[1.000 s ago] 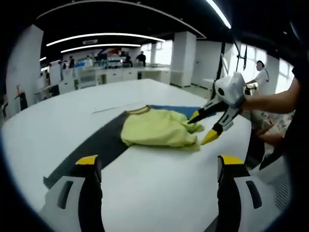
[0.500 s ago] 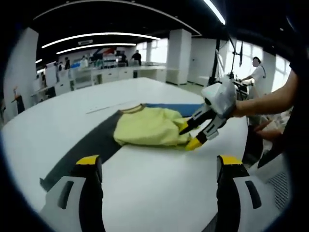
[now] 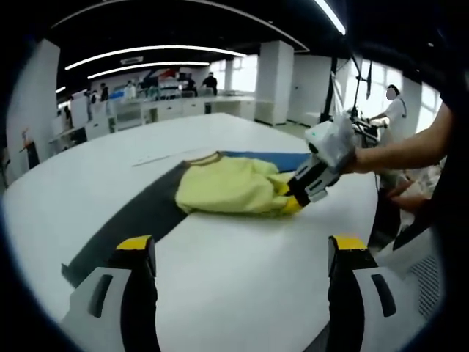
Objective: Fold the garment on the visible template until the final outline fits inside the template.
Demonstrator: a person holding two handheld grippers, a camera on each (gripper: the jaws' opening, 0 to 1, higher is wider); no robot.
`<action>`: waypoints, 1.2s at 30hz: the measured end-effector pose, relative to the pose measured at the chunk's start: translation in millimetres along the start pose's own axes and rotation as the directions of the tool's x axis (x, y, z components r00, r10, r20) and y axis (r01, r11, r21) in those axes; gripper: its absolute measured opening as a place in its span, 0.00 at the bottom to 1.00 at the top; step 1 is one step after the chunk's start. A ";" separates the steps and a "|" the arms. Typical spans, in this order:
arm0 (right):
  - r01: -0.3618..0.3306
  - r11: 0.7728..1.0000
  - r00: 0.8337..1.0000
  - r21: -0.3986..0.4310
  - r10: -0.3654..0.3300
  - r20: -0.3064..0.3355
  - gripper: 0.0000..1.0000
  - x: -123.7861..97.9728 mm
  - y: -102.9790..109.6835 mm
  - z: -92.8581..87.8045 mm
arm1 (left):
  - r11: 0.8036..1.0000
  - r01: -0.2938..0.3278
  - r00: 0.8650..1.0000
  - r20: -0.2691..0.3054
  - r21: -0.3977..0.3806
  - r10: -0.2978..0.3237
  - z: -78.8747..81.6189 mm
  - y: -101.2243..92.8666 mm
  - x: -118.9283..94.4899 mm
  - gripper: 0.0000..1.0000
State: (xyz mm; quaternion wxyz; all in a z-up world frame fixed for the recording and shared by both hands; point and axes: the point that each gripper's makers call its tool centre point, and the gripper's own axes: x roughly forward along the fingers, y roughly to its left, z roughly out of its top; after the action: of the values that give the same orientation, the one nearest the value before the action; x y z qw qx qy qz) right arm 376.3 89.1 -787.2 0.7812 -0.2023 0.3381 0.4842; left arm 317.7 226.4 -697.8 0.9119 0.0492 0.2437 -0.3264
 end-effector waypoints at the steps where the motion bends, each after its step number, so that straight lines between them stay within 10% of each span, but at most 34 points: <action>1: -0.012 1.000 1.000 0.003 0.012 0.014 0.03 -3.9 -0.1 4.8 | 1.000 0.000 1.000 -0.001 0.000 0.000 -0.3 -0.1 0.3 0.94; 18: -0.023 0.976 0.988 0.214 -0.011 0.156 0.02 -39.0 -60.2 71.1 | 1.000 0.018 1.000 -0.023 -0.002 -0.018 -6.1 -1.6 10.0 0.90; 36: 0.070 0.951 0.996 0.302 -0.083 0.030 0.02 3.0 -109.4 38.9 | 0.999 0.012 0.999 -0.030 -0.050 -0.014 -8.8 4.1 17.3 0.84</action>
State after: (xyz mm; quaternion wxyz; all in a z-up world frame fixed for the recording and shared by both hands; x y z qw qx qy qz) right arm 487.9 66.8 -763.8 0.8280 -0.0837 0.3830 0.4009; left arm 328.2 221.9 -714.0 0.9069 0.0297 0.2659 -0.3255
